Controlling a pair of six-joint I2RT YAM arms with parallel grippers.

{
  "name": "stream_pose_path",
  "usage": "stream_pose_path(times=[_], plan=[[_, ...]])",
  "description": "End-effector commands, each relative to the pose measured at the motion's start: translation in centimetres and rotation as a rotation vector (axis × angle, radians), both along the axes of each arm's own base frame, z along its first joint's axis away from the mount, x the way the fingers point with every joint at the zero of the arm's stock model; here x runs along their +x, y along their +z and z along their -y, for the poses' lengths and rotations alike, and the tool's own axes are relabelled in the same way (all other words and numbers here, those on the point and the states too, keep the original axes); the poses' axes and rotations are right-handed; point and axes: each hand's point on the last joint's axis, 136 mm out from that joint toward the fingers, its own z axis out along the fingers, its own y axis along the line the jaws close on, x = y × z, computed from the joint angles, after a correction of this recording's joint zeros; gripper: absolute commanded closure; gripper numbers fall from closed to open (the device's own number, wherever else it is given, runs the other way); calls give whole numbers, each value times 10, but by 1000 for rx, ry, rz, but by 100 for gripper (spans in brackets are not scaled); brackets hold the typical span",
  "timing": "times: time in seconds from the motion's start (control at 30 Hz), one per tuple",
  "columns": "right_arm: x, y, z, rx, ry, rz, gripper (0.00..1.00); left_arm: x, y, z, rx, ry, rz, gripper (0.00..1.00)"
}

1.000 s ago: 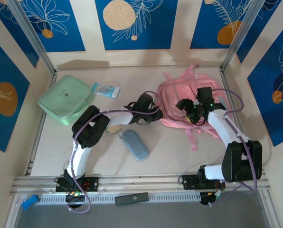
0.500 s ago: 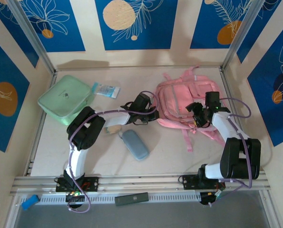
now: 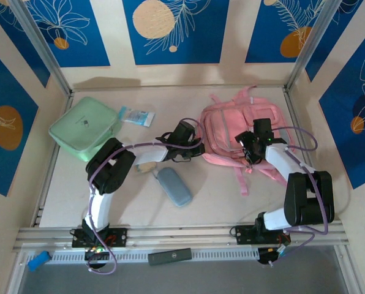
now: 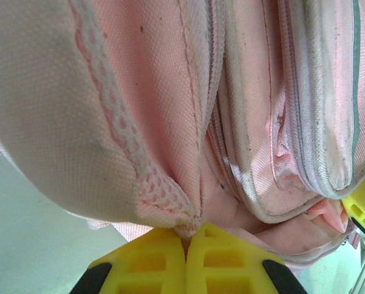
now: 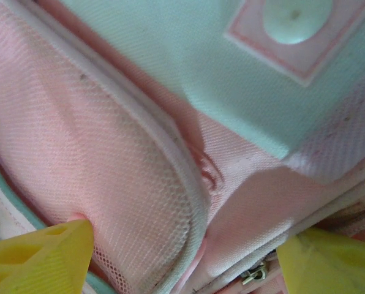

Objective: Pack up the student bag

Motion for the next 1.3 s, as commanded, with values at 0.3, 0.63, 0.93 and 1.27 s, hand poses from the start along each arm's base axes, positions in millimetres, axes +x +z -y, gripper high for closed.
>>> stream_pose_path(times=[0.3, 0.63, 0.93, 1.27], plan=[[37, 54, -37, 184, 50, 340, 21, -36, -9, -20, 135, -3, -31, 100], [20, 40, -56, 265, 86, 316, 38, -44, -10, -19, 135, -2, -40, 100], [-2, 14, -50, 152, 158, 186, 46, -46, -7, -22, 162, -10, -29, 100], [-31, 2, -11, 83, 181, -26, 44, -41, 1, -21, 164, -16, -7, 100]])
